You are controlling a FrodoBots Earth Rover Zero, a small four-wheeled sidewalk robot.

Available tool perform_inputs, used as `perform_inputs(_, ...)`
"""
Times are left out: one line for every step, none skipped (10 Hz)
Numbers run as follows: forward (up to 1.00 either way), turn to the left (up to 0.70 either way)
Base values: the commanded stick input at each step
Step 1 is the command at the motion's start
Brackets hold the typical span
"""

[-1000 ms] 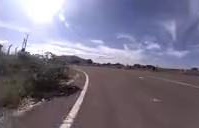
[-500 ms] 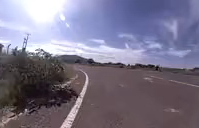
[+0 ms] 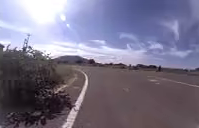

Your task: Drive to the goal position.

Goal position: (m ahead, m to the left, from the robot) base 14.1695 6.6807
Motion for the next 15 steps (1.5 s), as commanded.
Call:
perform_inputs(1.0,0.0)
perform_inputs(1.0,0.0)
perform_inputs(1.0,0.0)
perform_inputs(1.0,0.0)
perform_inputs(1.0,0.0)
perform_inputs(1.0,0.0)
perform_inputs(1.0,0.0)
perform_inputs(1.0,0.0)
perform_inputs(1.0,0.0)
perform_inputs(1.0,0.0)
perform_inputs(1.0,0.0)
perform_inputs(1.0,0.0)
perform_inputs(1.0,0.0)
perform_inputs(1.0,0.0)
perform_inputs(1.0,0.0)
